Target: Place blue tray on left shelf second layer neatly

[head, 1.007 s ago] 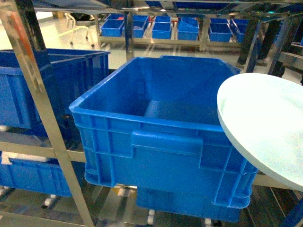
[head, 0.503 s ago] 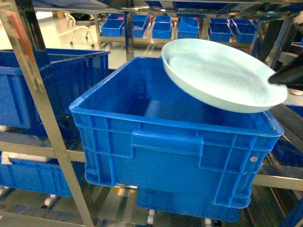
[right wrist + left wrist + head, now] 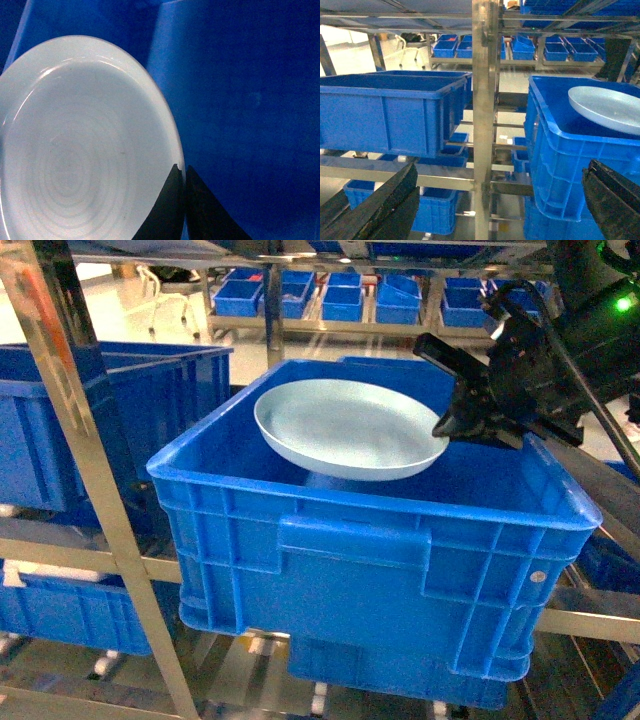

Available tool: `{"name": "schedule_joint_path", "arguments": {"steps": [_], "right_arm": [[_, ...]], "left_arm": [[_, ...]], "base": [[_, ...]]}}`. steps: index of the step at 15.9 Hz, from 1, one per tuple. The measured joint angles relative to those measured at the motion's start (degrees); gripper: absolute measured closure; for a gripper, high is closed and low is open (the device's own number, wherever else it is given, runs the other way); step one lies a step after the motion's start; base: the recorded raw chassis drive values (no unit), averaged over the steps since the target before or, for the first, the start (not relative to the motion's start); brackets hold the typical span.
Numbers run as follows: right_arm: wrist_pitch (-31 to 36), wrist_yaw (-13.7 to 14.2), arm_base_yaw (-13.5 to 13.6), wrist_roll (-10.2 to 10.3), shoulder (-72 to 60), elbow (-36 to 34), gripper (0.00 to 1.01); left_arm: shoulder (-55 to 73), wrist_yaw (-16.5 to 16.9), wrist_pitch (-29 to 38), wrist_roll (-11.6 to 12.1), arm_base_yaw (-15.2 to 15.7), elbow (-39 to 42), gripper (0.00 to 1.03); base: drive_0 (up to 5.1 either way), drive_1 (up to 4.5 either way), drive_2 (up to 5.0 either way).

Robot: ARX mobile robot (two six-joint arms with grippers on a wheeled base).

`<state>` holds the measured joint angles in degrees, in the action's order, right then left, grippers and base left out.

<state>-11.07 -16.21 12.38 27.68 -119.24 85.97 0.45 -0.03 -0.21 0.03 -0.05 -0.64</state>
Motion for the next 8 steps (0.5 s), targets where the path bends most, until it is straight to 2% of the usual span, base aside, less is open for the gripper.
{"name": "schedule_joint_path", "arguments": {"steps": [5,6,8], "right_arm": [[-0.09,0.52,0.74,-0.26,-0.52,0.79,0.99],[0.42,0.09,0.74,-1.16,-0.44,0.35,0.98],[0.48,-0.22,0.74,-3.85,1.33,-2.27,0.75]], "left_arm": [[0.00,0.00,0.00,0.00,0.00,0.00,0.05],[0.00,0.00,0.00,0.00,0.00,0.00,0.05],[0.00,0.00,-0.02,0.00,-0.02,0.00,0.05]], "base": [[0.0,0.00,0.0],[0.0,0.00,0.0],[0.0,0.00,0.0]]}}
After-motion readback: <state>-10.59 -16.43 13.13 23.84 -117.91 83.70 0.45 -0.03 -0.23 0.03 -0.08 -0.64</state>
